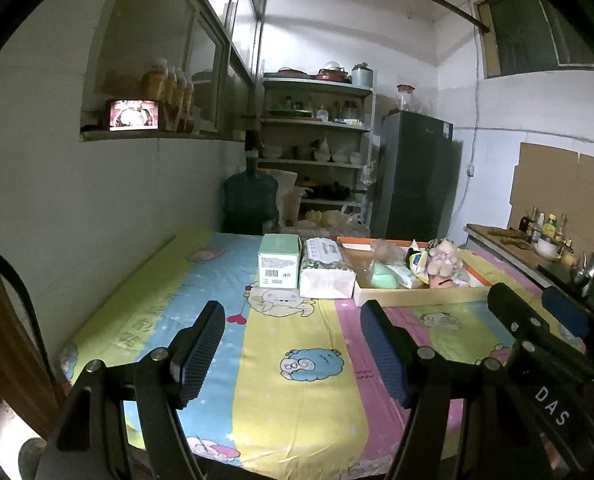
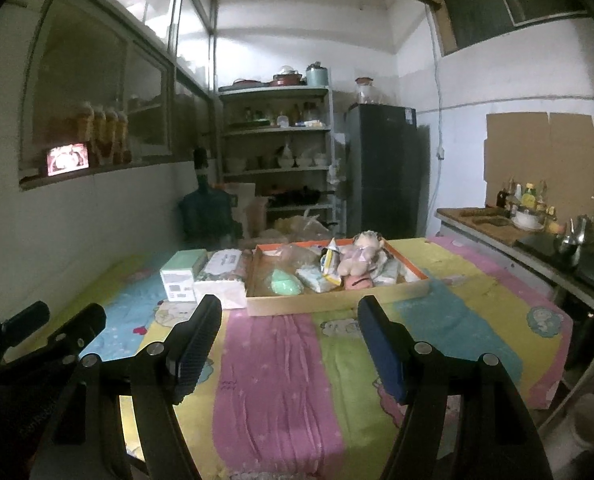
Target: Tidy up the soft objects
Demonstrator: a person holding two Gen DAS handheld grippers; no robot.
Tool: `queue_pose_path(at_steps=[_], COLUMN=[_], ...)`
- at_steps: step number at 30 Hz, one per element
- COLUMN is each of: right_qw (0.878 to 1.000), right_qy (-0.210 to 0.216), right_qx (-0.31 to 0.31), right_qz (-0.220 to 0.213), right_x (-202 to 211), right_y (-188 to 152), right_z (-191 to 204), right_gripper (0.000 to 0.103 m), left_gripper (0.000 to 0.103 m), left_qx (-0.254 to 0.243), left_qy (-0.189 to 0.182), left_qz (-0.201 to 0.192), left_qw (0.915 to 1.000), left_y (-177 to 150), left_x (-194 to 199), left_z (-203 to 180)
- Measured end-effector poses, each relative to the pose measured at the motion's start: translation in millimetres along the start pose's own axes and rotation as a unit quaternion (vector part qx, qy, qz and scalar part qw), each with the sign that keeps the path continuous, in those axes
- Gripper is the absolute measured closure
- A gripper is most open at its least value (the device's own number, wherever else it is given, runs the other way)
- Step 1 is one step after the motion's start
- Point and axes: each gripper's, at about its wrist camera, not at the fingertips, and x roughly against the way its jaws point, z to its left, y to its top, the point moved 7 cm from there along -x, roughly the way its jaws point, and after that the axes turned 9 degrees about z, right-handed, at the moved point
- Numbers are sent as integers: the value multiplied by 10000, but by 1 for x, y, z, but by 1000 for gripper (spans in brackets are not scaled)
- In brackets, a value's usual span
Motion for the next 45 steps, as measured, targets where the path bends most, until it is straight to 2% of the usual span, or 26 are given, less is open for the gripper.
queue_pose_path(at_steps=[9, 45], right_qw=[9998, 9998], right_qy=[-75, -72], right_qx=[100, 145], right_qz=[-155, -96], right_x=[19, 21], right_y=[-2, -5], right_z=[3, 3], right_gripper=[30, 30], left_gripper=[33, 33], left_qx=[25, -28], left_qy=[11, 28], left_qz=[-112, -218], left_qw=[9999, 9998], left_y=[3, 5], left_x=[12, 18], left_z=[3, 3])
